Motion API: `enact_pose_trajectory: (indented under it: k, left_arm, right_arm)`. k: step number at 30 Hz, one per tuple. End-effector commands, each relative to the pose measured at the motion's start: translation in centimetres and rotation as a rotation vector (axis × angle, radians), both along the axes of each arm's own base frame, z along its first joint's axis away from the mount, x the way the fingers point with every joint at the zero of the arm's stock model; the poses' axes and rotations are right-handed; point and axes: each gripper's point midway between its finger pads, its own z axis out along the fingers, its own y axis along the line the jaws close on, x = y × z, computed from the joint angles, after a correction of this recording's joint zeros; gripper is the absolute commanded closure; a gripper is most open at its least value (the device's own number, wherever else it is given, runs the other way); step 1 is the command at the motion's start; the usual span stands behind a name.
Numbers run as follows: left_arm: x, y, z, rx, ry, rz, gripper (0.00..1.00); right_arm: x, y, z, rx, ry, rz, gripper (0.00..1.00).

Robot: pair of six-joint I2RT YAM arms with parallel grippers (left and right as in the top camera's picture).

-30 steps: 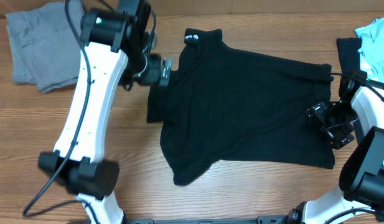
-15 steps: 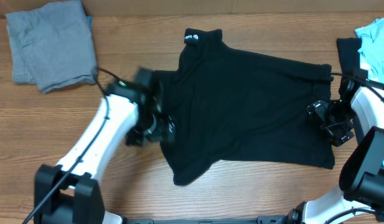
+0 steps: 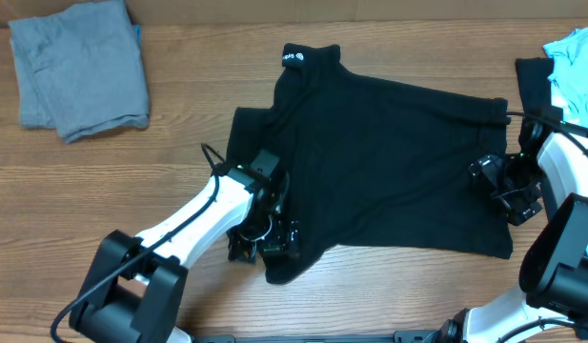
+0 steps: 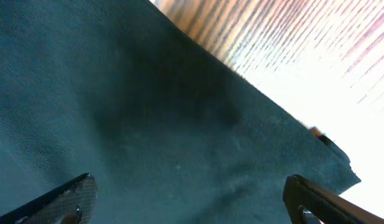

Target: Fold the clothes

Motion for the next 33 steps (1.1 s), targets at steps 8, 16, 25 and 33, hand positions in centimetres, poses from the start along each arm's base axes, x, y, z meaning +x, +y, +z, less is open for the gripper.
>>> enact_pose_trajectory:
  k: [8, 16, 25, 33]
  left_arm:
    - [-1.8, 1.3, -3.2, 0.081, 0.063, 0.054, 0.05]
    - [-0.6, 1.7, -3.8, 0.109, 0.006, 0.044, 0.11]
    - [-0.6, 1.6, -4.9, 0.115, 0.021, 0.040, 0.62]
    - [1.0, 3.6, -5.2, 0.161, 0.007, 0.102, 0.96]
  right_arm:
    - [0.1, -0.1, 0.7, -0.002, -0.023, 0.009, 0.00]
    - [0.0, 0.0, 0.7, 0.000, -0.018, 0.008, 0.00]
    - [-0.2, 0.1, 0.7, 0.002, -0.012, 0.008, 0.00]
    - [-0.3, 0.3, 0.8, 0.017, -0.008, 0.008, 0.00]
